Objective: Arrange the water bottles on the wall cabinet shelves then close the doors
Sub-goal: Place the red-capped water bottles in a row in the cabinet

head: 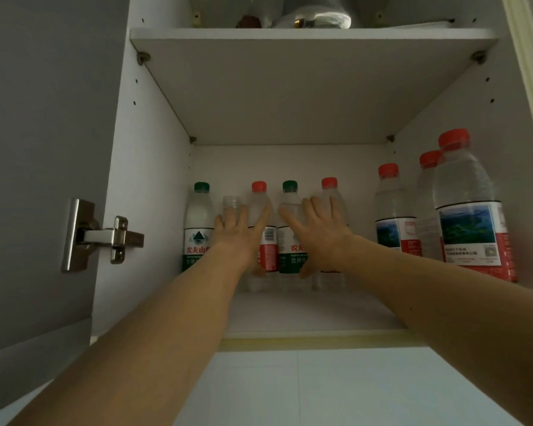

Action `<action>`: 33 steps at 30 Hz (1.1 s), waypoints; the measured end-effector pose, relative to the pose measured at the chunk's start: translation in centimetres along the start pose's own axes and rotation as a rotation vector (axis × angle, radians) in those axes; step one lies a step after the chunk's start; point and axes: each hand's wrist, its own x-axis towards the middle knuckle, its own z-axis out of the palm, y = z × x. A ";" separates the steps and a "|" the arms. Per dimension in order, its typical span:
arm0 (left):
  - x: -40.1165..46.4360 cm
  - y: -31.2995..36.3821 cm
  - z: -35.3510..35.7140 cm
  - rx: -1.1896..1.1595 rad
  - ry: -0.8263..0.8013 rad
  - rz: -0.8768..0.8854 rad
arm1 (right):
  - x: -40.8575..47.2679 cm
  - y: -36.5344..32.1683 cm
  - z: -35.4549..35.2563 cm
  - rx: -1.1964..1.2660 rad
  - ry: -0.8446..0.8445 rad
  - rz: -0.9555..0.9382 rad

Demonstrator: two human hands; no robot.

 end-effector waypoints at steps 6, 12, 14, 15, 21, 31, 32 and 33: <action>0.5 0.1 0.4 0.027 -0.025 -0.045 | 0.5 0.3 1.2 -0.077 0.013 -0.022; -0.5 0.4 0.1 0.062 -0.021 -0.063 | -0.1 0.6 1.5 -0.040 0.024 -0.017; -0.6 0.4 0.2 0.064 -0.018 -0.062 | -0.4 0.4 1.2 -0.010 0.027 -0.022; -0.6 0.4 0.3 0.062 -0.016 -0.060 | -0.6 0.3 0.9 0.005 0.032 -0.024; -0.3 0.1 0.2 0.019 -0.016 -0.040 | -2.5 0.9 -1.5 0.186 0.121 0.011; -0.3 1.4 -0.9 -0.259 0.255 0.094 | -11.0 2.8 -5.1 0.203 0.340 -0.015; -0.6 1.6 -1.2 -0.281 0.282 0.117 | -12.1 3.3 -5.3 0.186 0.358 0.006; -0.8 1.8 -1.5 -0.306 0.305 0.134 | -13.2 3.9 -5.3 0.177 0.383 0.041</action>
